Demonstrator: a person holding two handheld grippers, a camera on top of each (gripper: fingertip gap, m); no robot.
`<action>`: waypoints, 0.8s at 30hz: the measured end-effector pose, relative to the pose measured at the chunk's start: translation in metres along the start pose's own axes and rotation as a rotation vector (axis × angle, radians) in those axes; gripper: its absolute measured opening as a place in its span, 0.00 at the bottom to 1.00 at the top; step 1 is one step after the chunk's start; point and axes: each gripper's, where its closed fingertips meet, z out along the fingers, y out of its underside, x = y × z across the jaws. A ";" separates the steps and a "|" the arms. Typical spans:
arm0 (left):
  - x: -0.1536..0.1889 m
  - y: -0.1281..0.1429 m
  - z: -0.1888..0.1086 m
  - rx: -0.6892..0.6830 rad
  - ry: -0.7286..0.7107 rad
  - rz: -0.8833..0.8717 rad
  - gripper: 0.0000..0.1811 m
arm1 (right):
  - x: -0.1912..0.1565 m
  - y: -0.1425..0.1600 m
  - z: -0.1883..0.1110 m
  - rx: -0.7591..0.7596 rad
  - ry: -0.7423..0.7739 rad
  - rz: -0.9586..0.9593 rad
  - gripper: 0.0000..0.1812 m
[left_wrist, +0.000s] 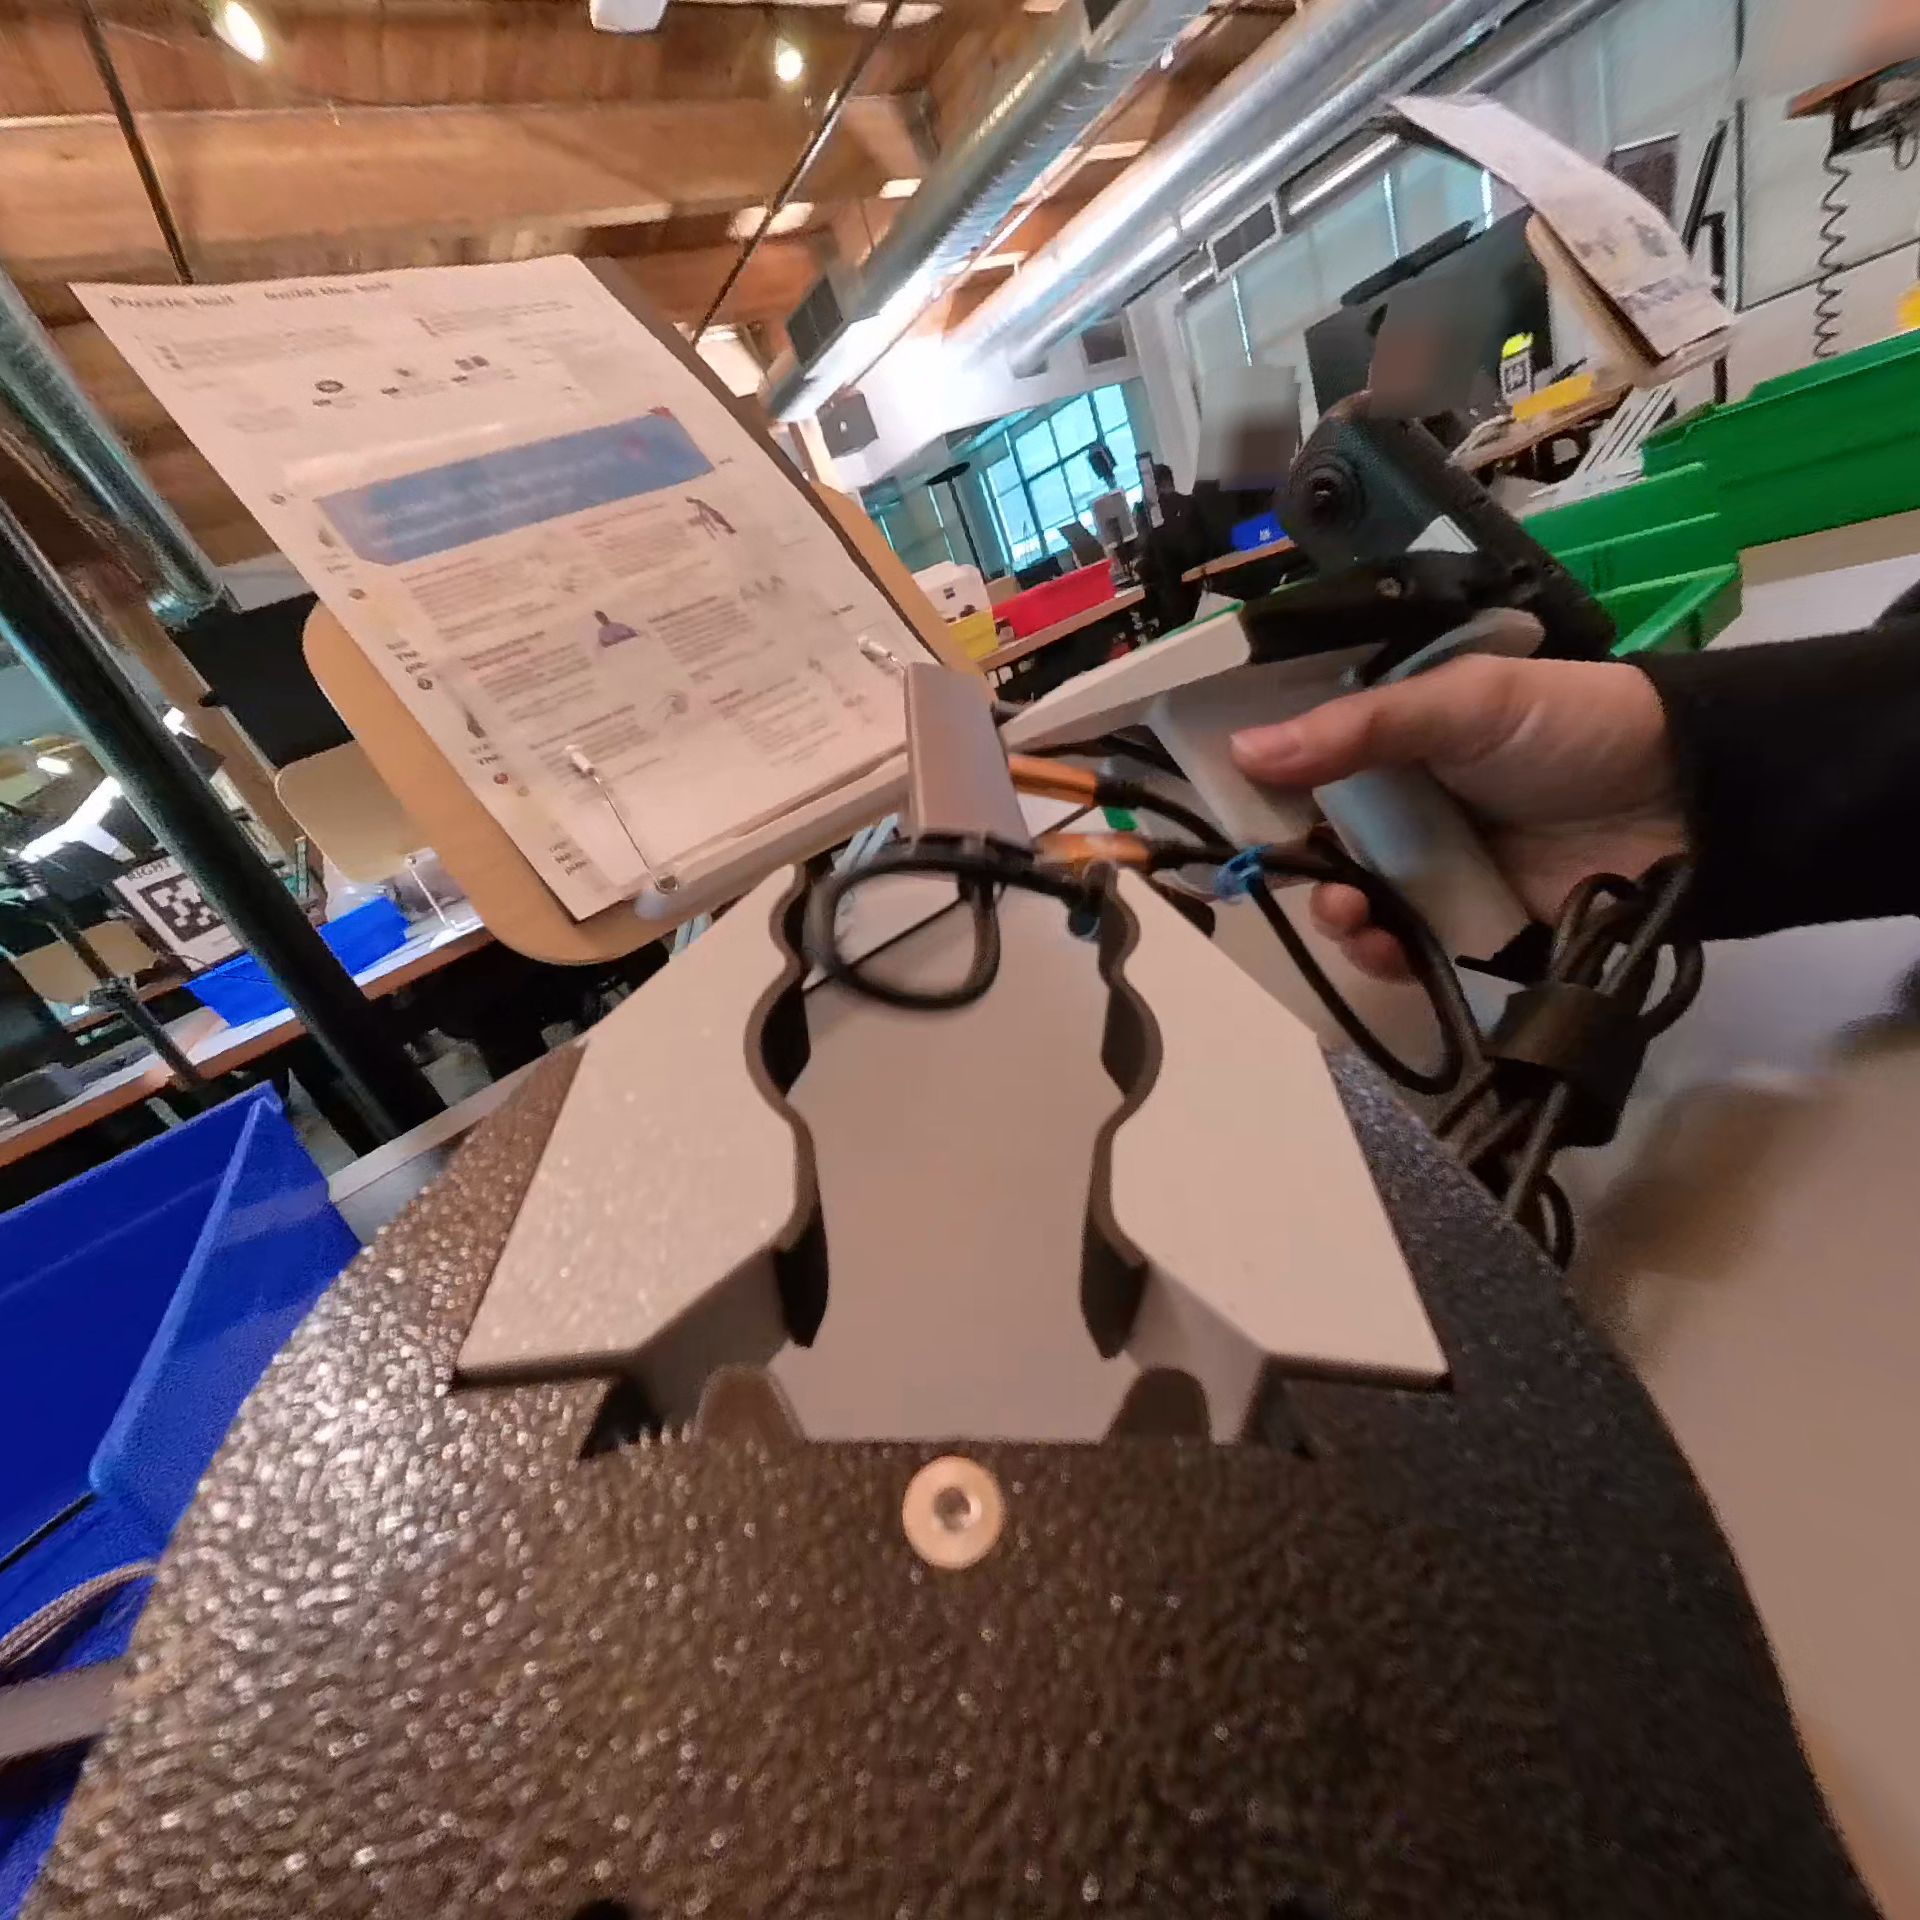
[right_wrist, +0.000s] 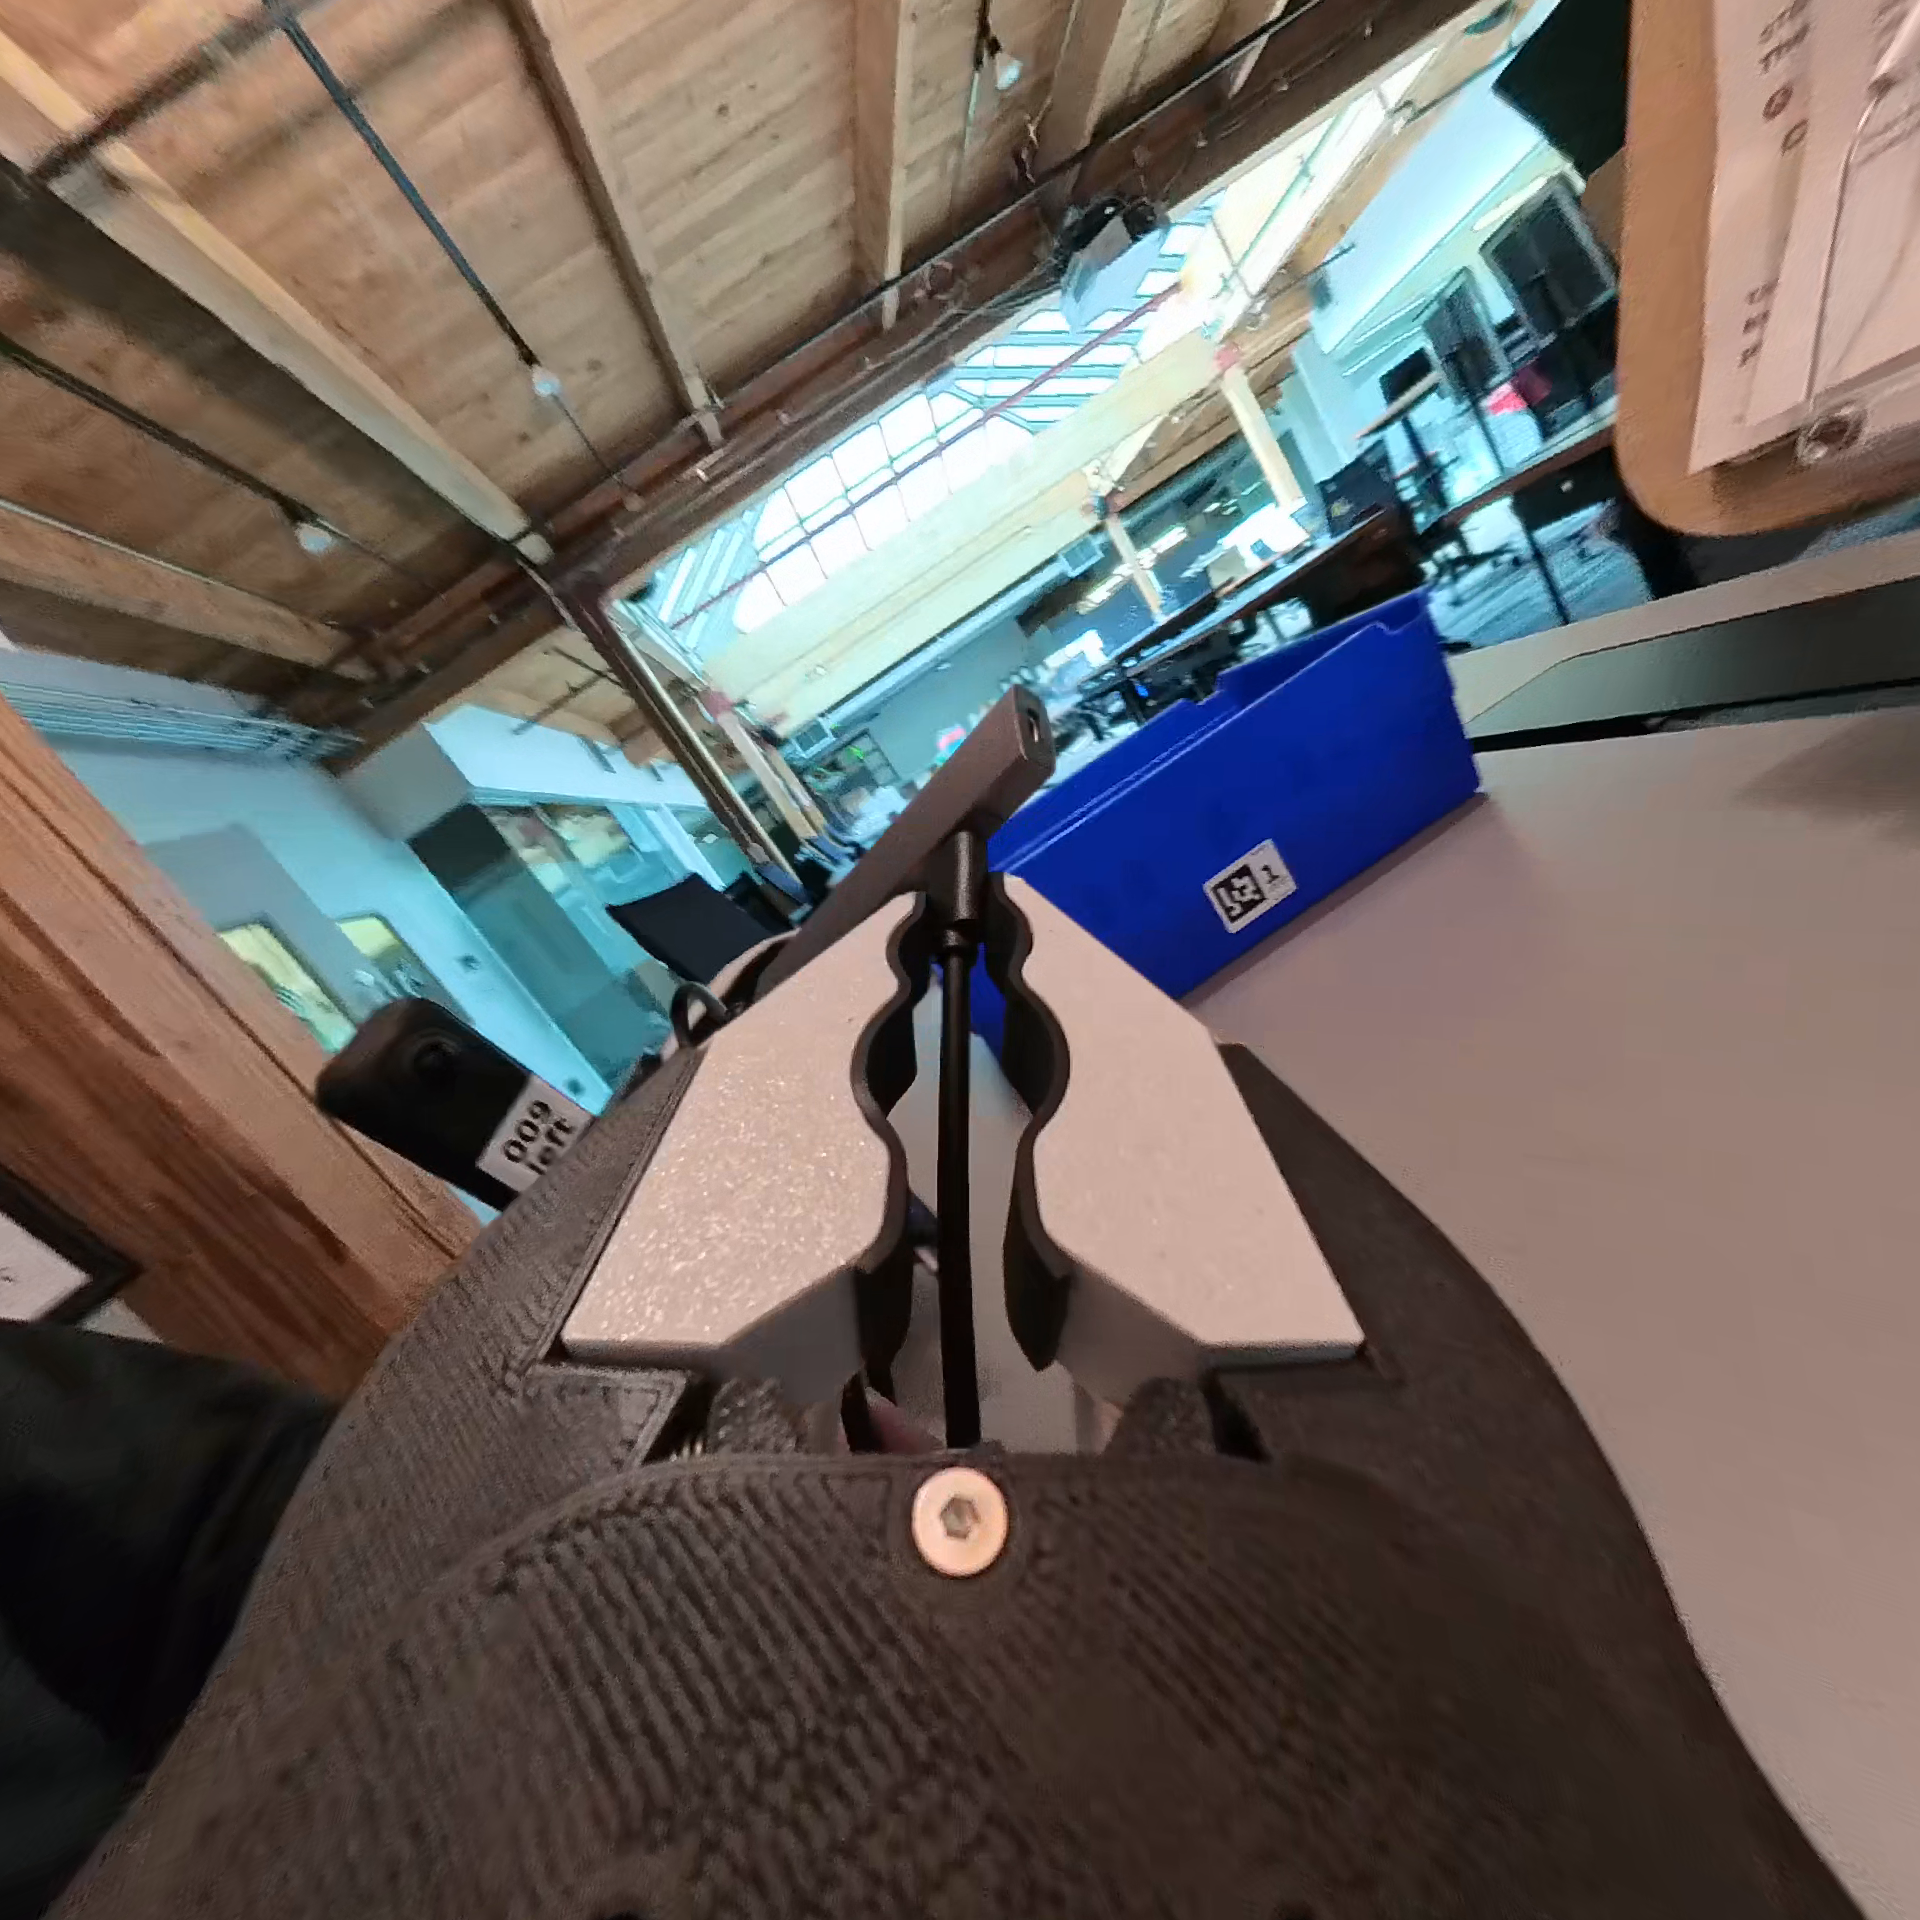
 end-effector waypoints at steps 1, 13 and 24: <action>0.001 -0.001 0.001 0.001 0.003 0.001 0.28 | 0.001 0.000 0.000 0.006 -0.004 0.027 0.04; 0.002 0.002 0.001 -0.023 0.020 -0.067 0.17 | -0.007 0.029 0.014 -0.084 -0.052 0.103 0.04; 0.000 0.008 0.002 -0.077 -0.030 0.056 0.15 | -0.009 0.022 0.013 -0.025 -0.076 0.208 0.03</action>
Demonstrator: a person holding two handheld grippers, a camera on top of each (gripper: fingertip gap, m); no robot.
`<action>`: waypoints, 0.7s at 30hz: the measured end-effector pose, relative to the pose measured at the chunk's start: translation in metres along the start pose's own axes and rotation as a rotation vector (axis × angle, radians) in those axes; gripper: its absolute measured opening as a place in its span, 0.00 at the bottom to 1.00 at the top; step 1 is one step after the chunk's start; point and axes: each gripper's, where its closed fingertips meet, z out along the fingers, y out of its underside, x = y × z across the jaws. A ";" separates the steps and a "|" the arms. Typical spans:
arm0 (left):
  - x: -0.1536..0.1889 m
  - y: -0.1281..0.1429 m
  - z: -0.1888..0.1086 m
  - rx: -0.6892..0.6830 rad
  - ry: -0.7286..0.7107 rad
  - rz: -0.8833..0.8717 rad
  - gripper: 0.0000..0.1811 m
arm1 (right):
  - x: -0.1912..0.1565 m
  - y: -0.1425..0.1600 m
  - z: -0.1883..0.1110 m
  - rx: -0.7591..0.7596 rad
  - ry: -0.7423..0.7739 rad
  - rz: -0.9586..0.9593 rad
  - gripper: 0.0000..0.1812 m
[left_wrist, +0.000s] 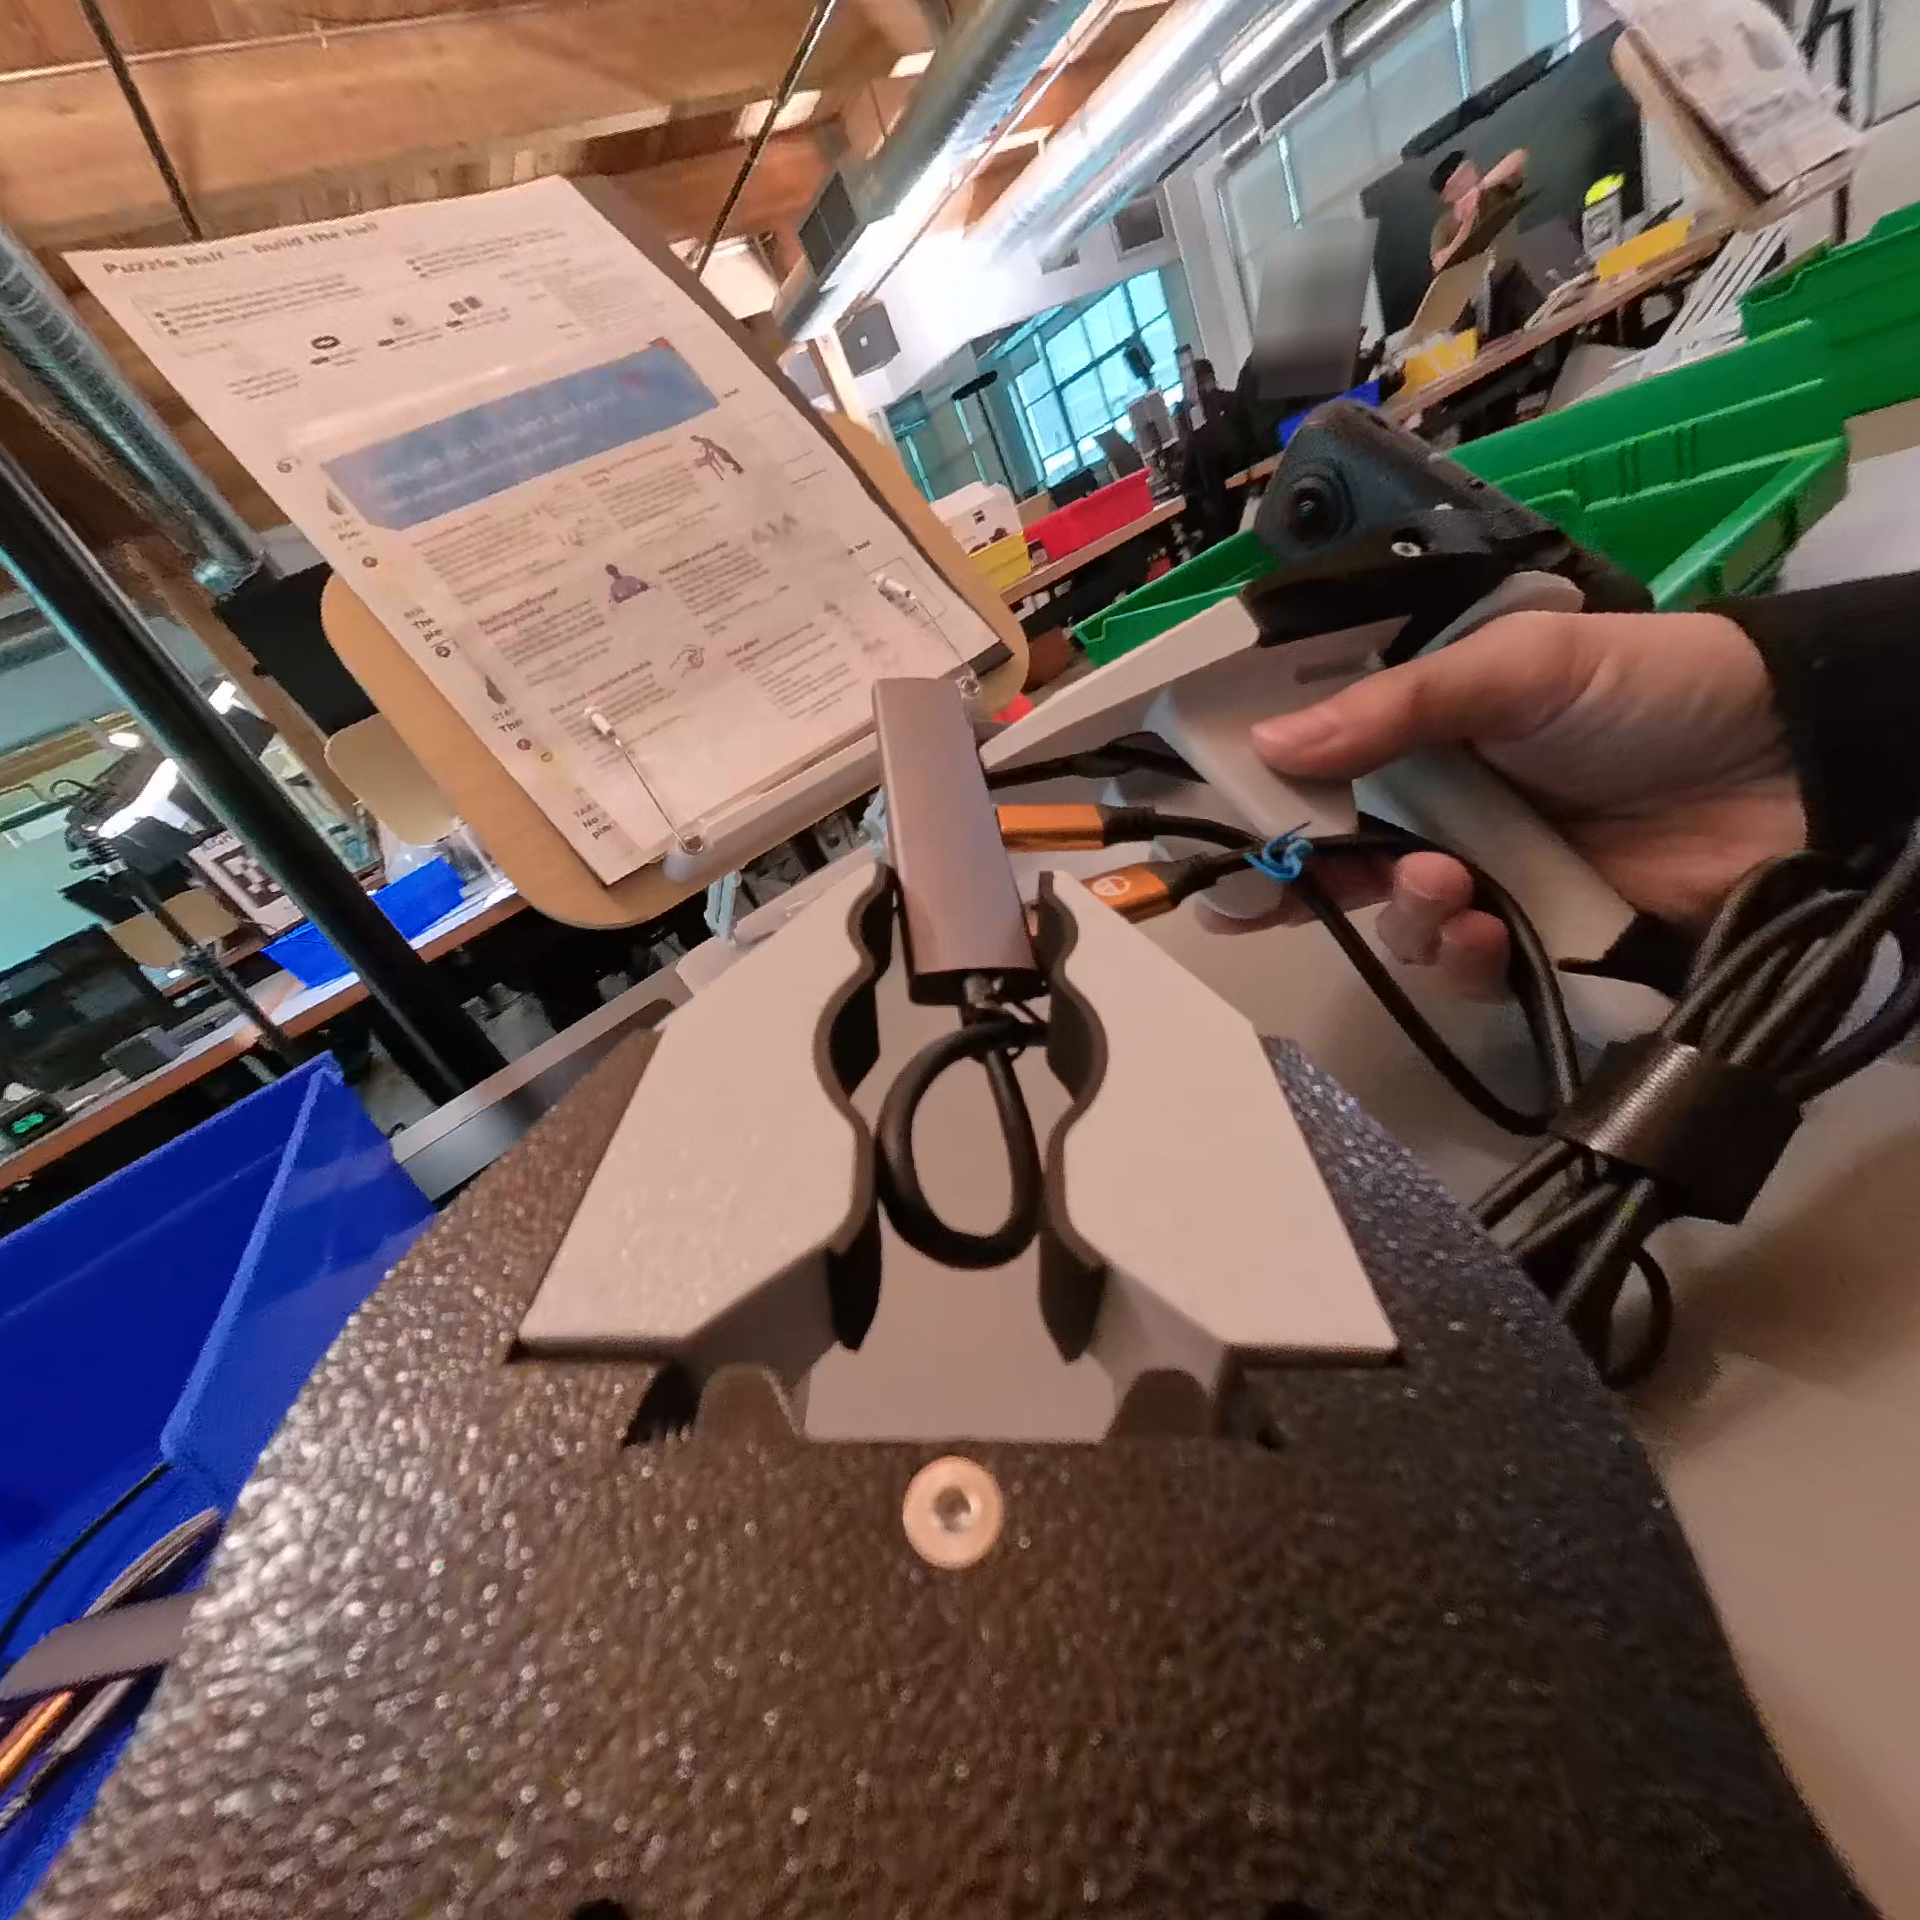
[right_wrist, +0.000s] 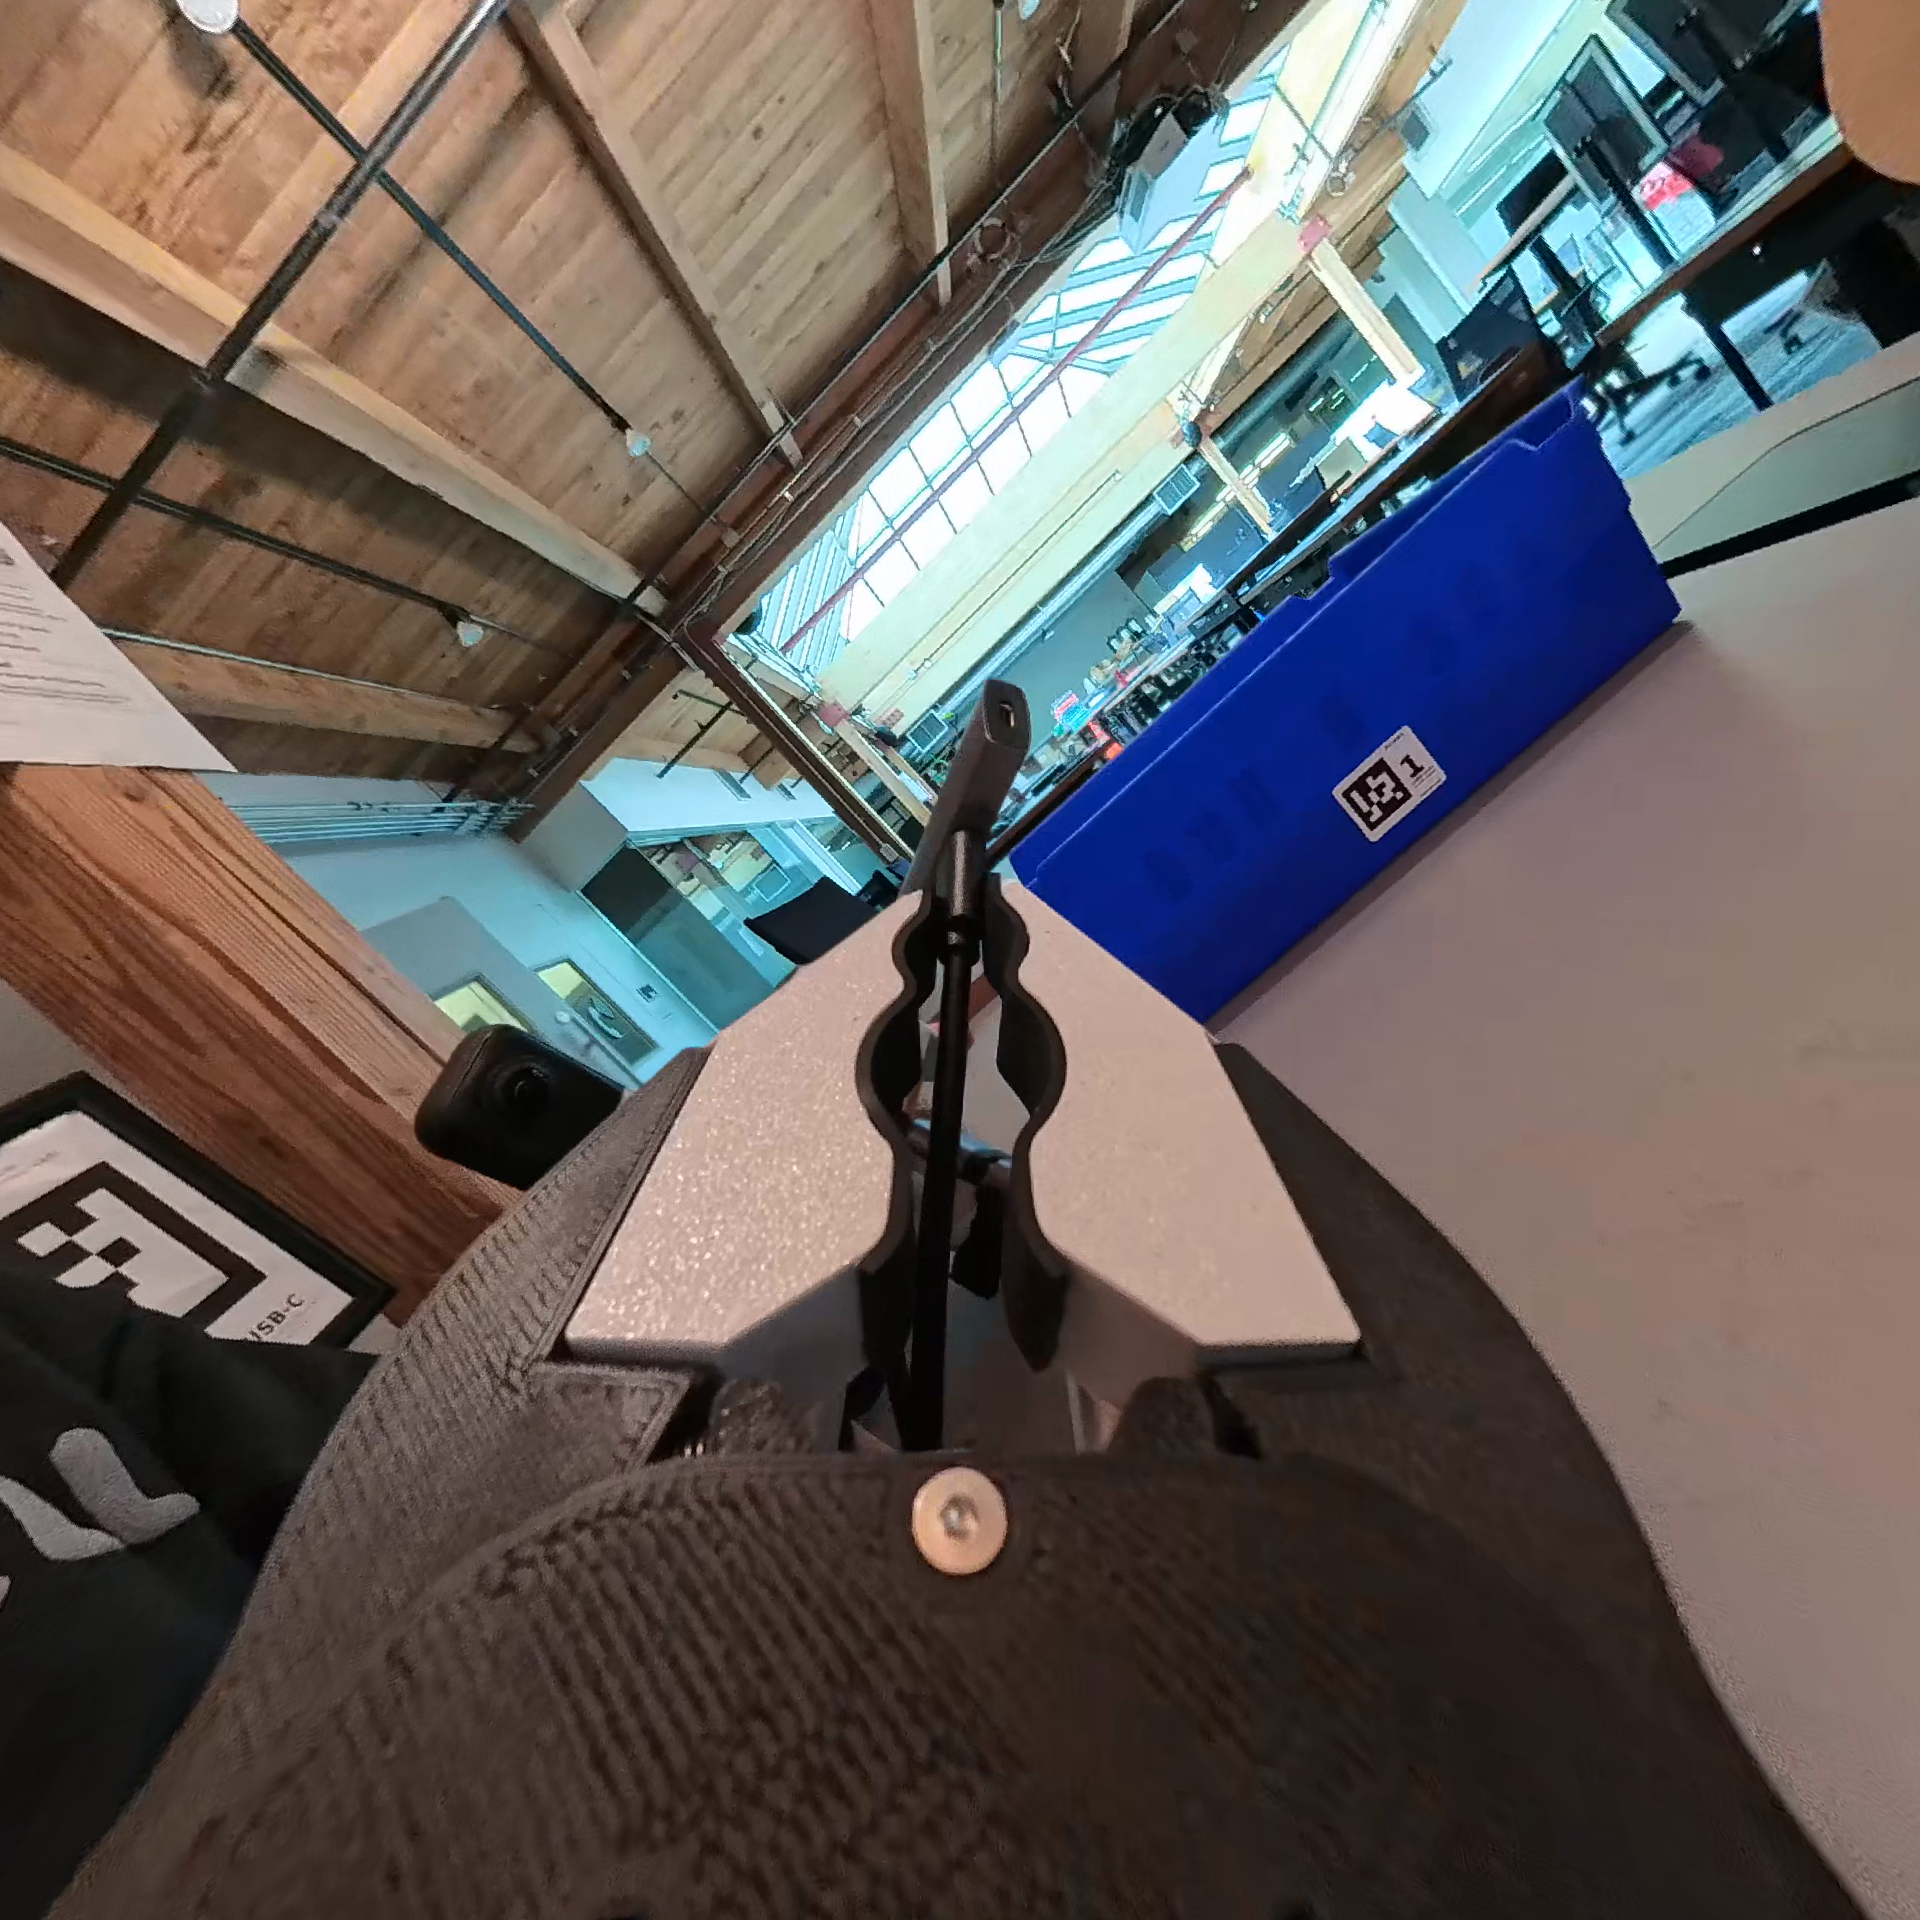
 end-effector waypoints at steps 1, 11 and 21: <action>0.000 0.001 0.000 -0.011 -0.005 0.004 0.13 | 0.000 0.001 0.000 -0.002 -0.001 0.003 0.03; -0.002 0.003 0.002 -0.070 0.027 -0.252 0.12 | 0.006 -0.005 -0.003 -0.030 0.209 -0.726 0.08; -0.004 0.009 0.005 -0.101 0.031 -0.402 0.12 | 0.017 -0.004 -0.003 -0.101 0.403 -1.147 0.07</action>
